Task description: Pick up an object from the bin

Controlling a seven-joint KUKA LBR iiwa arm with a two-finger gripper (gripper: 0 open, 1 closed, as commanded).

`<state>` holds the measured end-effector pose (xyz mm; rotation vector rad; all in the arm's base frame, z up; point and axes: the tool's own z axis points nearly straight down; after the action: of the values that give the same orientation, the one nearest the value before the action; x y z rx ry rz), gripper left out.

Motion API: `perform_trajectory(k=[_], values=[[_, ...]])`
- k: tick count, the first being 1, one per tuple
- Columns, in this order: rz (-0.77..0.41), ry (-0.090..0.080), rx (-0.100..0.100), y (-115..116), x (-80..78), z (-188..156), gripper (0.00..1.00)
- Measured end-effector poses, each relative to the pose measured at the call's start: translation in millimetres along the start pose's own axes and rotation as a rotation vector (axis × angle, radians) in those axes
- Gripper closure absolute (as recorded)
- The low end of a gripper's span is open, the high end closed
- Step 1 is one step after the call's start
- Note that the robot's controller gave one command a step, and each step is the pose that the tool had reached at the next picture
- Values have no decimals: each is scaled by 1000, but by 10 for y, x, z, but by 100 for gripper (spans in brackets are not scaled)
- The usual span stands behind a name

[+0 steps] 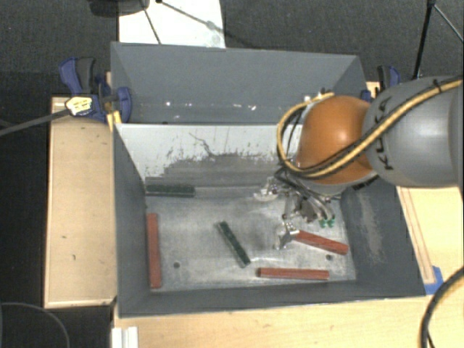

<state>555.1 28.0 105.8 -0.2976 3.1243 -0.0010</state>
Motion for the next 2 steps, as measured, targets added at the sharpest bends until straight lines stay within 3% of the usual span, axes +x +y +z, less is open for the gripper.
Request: perform_trajectory(k=[1, 2], values=[[-134, 2, -2, -292, 128, 233, 0], [-60, 6, -2, -403, 266, 130, 0]])
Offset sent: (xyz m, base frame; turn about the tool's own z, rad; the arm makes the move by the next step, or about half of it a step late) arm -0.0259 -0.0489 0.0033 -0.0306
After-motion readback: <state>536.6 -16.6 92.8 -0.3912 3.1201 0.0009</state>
